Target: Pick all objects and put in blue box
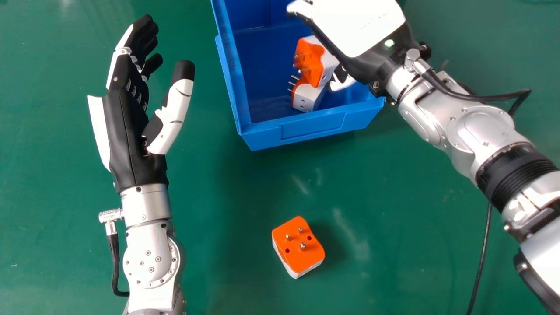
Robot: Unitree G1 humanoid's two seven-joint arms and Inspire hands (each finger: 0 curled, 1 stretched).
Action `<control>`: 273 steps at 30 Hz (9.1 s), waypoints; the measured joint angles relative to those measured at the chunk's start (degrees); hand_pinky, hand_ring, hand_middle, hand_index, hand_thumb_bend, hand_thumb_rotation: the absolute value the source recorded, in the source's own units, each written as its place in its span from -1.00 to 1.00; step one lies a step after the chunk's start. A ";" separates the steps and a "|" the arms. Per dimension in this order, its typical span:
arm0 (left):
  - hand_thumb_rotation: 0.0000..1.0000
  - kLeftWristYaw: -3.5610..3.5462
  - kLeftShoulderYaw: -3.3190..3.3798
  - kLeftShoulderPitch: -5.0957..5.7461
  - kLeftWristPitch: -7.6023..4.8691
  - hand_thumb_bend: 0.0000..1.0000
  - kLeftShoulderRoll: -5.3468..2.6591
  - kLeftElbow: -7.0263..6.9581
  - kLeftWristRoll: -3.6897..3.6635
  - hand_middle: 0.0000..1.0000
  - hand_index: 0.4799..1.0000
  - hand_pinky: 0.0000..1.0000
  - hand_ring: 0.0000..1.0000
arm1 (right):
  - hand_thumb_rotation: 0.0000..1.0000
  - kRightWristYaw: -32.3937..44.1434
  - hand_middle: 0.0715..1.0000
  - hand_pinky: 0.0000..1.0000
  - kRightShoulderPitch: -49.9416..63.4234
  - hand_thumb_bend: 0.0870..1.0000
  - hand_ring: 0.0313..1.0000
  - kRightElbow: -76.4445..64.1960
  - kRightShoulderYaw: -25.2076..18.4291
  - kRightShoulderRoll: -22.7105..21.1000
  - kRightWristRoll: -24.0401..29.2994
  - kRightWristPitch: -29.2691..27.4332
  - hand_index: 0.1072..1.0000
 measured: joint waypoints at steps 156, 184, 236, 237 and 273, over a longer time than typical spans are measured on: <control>-0.04 -3.02 -0.66 10.33 4.15 0.28 0.07 -12.44 -1.20 0.68 0.26 0.65 0.70 | -0.99 54.13 0.11 -0.48 61.01 0.12 -0.17 -70.89 -1.49 14.92 -17.03 23.92 0.04; -0.05 -3.03 -0.71 10.36 4.62 0.26 0.05 -12.77 -1.15 0.68 0.27 0.65 0.71 | -1.00 48.78 -0.12 -0.58 60.03 -0.07 -0.31 -66.94 -1.03 15.02 -9.82 23.20 -0.07; -0.03 -1.21 -1.13 9.68 5.29 0.25 -0.39 -12.87 0.50 0.69 0.26 0.64 0.70 | -1.00 28.54 -0.11 -0.45 66.93 -0.09 -0.28 -79.46 -16.21 11.86 9.45 17.42 -0.05; -0.03 -1.18 -1.14 9.64 5.29 0.25 -0.39 -12.87 0.51 0.68 0.26 0.64 0.70 | -1.00 28.07 -0.09 -0.44 66.93 -0.10 -0.27 -79.46 -16.46 11.93 9.69 17.26 -0.06; -0.03 -0.87 -1.15 8.58 4.98 0.25 -0.83 -10.61 0.12 0.68 0.26 0.64 0.70 | -1.00 12.90 0.03 -0.47 54.91 -0.12 -0.22 -71.93 -21.48 12.61 11.06 6.36 -0.08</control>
